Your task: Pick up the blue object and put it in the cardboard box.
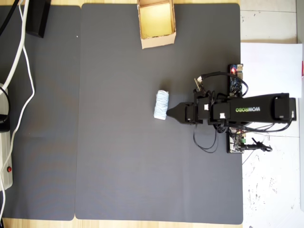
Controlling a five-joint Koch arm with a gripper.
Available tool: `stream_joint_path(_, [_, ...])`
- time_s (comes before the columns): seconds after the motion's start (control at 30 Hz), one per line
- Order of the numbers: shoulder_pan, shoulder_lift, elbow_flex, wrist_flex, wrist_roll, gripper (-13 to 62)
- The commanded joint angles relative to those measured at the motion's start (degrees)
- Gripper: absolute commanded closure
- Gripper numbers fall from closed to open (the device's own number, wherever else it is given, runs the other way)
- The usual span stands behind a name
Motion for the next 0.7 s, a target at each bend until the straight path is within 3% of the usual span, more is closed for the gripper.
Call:
stream_joint_path(0.0, [0.0,5.27,2.46,5.54,1.23,15.4])
stream_joint_path(0.67, [0.35,5.27,2.46,5.36,1.23,15.1])
